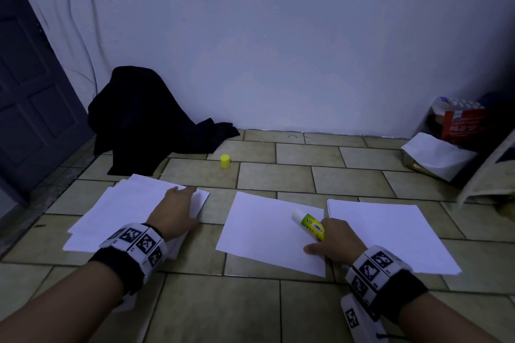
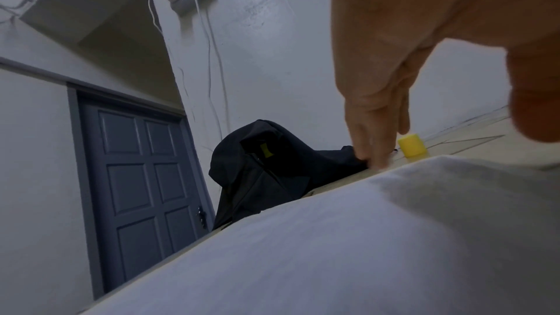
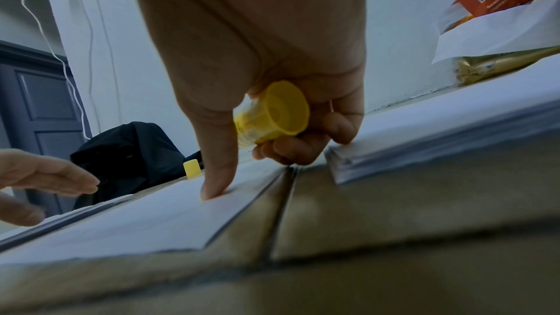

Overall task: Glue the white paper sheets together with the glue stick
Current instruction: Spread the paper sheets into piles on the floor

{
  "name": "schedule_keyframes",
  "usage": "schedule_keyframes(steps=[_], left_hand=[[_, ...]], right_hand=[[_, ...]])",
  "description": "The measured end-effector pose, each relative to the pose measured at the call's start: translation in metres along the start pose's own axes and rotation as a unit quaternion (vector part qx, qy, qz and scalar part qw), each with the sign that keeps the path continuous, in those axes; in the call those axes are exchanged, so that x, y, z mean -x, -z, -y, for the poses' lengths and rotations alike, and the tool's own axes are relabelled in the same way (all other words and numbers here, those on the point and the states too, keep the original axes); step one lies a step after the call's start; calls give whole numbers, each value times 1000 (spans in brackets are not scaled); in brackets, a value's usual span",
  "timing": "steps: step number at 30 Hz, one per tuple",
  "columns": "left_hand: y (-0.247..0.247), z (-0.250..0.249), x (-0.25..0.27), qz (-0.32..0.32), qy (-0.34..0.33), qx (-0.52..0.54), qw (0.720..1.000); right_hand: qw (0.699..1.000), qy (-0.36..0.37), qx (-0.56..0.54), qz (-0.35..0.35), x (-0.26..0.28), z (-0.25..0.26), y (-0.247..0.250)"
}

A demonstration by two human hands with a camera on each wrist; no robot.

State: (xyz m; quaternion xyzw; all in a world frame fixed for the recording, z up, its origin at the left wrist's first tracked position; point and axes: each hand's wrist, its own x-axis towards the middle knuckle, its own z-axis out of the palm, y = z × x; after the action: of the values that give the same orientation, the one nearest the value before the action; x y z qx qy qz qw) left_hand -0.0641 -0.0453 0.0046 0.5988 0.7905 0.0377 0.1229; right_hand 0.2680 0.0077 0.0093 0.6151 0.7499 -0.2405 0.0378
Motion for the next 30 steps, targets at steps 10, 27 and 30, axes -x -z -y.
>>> schedule_keyframes(steps=[10,27,30], left_hand=[[15,-1,-10,61,-21,-82,995],[24,9,-30,96,-99,-27,990],[29,16,-26,143,-119,-44,982]], right_hand=[[1000,4,-2,-1,0,-1,0],[1000,3,0,3,-3,-2,0],[1000,3,1,4,-3,-2,-1]])
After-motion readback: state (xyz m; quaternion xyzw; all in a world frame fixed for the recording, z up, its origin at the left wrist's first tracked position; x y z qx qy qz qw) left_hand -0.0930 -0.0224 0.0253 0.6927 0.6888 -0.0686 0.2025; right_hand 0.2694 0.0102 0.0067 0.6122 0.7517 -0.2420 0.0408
